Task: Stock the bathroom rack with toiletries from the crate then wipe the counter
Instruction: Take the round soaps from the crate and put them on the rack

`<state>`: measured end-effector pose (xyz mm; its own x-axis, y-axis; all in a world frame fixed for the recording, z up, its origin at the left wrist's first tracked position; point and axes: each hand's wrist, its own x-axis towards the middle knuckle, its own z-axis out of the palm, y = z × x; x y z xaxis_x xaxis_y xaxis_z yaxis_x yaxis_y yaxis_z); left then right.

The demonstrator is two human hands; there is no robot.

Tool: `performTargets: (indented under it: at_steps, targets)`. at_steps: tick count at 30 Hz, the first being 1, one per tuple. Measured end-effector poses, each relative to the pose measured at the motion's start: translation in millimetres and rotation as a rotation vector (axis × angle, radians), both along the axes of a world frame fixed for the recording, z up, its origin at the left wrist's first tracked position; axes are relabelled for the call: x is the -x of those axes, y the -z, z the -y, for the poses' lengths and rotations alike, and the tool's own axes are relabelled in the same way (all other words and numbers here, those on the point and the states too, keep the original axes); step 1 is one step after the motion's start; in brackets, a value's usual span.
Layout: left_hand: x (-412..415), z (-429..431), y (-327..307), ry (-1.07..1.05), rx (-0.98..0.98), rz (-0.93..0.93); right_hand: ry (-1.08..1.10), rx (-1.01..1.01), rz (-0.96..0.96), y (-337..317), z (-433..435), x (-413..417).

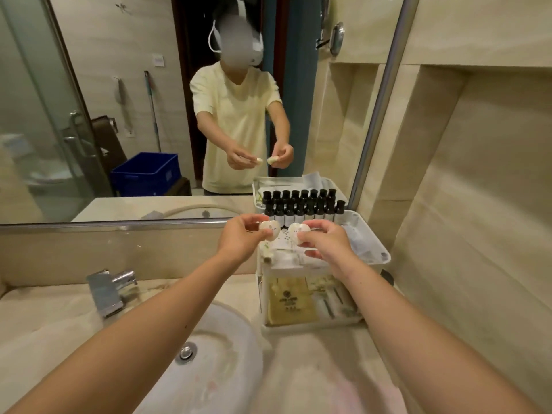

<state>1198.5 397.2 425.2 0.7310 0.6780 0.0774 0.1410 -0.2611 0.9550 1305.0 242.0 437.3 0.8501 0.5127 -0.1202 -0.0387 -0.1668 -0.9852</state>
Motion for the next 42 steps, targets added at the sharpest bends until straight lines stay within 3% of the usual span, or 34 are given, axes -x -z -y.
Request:
performTargets:
  at_steps: [12,17,29,42]
  targets:
    - [-85,-31,34,-0.171,-0.263,-0.261,-0.071,0.29,0.216,39,-64,-85]
    - [-98,-30,44,-0.237,-0.47,-0.41,-0.107,0.396,0.259,55,-74,-100]
    - [-106,-39,53,-0.262,-0.952,-0.524,-0.07,0.677,0.441,70,-86,-109]
    - [-103,-38,55,-0.25,-0.792,-0.448,-0.065,0.717,0.533,69,-81,-106]
